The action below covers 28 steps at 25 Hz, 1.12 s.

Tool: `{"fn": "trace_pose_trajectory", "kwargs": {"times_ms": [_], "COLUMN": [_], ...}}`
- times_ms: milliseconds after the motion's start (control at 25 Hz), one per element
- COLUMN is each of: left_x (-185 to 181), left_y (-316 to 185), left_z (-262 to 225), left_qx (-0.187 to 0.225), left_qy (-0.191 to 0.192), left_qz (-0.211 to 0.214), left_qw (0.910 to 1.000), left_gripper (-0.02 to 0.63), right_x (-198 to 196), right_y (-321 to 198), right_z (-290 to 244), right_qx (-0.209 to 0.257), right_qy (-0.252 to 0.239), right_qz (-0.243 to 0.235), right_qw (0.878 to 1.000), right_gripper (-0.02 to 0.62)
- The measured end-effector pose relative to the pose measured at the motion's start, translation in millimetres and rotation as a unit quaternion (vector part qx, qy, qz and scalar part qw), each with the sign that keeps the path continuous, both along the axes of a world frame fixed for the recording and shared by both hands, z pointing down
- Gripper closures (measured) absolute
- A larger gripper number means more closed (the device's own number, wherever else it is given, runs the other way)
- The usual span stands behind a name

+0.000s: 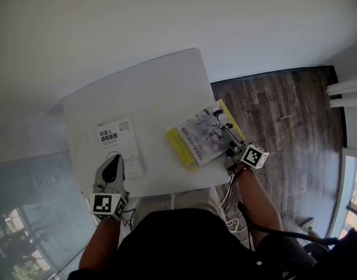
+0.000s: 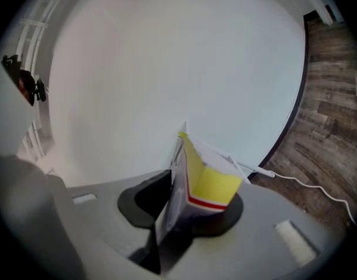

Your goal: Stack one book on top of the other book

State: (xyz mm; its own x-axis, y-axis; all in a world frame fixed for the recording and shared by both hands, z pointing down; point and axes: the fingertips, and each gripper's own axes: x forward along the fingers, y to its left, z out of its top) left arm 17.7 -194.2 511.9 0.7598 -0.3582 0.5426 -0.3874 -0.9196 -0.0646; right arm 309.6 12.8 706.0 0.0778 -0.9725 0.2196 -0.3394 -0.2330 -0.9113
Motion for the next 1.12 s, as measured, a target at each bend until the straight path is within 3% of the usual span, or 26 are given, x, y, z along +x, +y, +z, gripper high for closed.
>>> {"fn": "trace_pose_trajectory", "kwargs": {"times_ms": [200, 440, 640, 880, 1120], "left_x": [-7, -17, -7, -12, -35], "left_y": [6, -6, -28, -41, -51], "left_z": [12, 15, -14, -48, -63], "left_qx": [0.007, -0.018, -0.012, 0.018, 0.019], "left_qy": [0.009, 0.023, 0.057, 0.093, 0.107], "left_qz": [0.032, 0.035, 0.053, 0.05, 0.033], "left_qw": [0.9994, 0.9989, 0.9969, 0.9942, 0.9935], "left_gripper": [0.601, 0.601, 0.601, 0.601, 0.601], "right_x": [1, -4, -9, -9, -16], "right_y": [4, 10, 0, 2, 6], "right_z": [-2, -13, -34, -63, -92], "right_qx": [-0.033, -0.073, -0.043, -0.044, -0.027], "right_qy": [0.061, 0.062, 0.024, 0.046, 0.057], "right_qz": [0.003, 0.036, 0.095, 0.123, 0.147], "right_qw": [0.998, 0.995, 0.994, 0.99, 0.987], "right_gripper": [0.483, 0.497, 0.515, 0.525, 0.525]}}
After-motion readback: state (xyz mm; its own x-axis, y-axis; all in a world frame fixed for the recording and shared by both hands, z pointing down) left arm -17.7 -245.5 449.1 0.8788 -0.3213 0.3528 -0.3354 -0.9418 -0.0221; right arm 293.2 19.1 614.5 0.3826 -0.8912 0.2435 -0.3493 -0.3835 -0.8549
